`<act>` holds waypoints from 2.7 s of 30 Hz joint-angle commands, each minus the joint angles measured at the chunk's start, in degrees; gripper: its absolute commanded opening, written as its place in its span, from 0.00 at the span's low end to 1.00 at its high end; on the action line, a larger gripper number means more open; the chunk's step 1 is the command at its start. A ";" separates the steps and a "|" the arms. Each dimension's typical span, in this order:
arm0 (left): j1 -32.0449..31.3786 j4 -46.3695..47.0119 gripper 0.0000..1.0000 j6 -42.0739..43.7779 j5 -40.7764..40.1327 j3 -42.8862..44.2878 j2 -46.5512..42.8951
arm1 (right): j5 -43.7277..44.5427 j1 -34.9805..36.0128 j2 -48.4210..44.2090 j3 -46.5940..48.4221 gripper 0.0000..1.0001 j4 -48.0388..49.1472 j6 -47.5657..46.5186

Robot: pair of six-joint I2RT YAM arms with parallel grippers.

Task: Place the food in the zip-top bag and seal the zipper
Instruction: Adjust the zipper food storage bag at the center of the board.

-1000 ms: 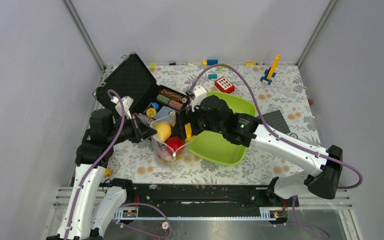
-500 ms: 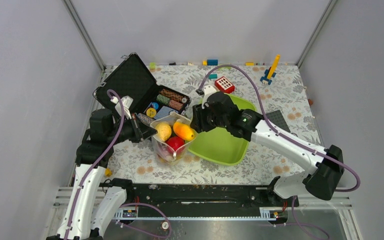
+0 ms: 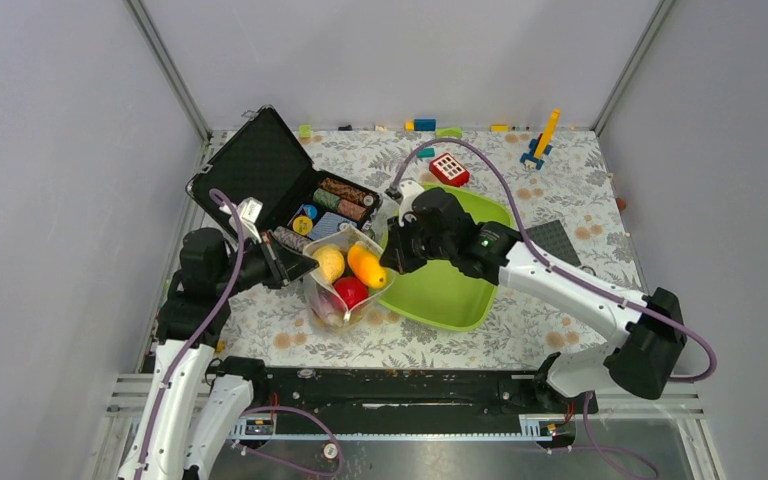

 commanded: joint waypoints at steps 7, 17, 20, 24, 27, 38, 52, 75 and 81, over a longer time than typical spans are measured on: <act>-12.00 19.65 0.00 -8.92 -4.36 -1.93 2.88 | 12.38 -0.42 -12.22 -6.05 0.00 -4.16 0.92; -25.19 32.94 0.00 -9.52 -5.87 2.05 18.67 | 16.30 -1.11 -19.41 -7.99 0.00 -7.46 2.34; -26.11 35.57 0.00 -9.43 -3.62 3.38 22.48 | 15.86 -1.15 -19.21 -8.14 0.00 -6.92 3.23; -26.20 36.35 0.20 -9.10 -3.45 4.23 24.71 | 15.05 -1.10 -17.44 -8.36 0.00 -3.63 6.30; -26.19 34.23 0.83 -6.17 -3.22 3.82 22.81 | 17.94 -1.10 -15.92 -7.56 0.00 -1.33 10.32; -26.71 18.54 0.99 -2.91 -23.88 -8.12 -4.58 | 32.52 -1.95 -9.59 -4.06 0.00 1.56 22.24; -37.46 34.35 0.99 -0.42 -33.51 -16.14 -3.85 | 34.79 -5.43 -1.21 5.42 0.00 -2.55 26.52; -57.44 63.52 0.61 12.66 -68.53 -25.26 9.12 | 30.97 -7.46 1.25 4.87 0.00 -3.85 28.54; -57.52 65.52 0.37 12.59 -67.96 -25.93 10.01 | 30.59 -7.62 1.18 4.42 0.00 -3.85 28.65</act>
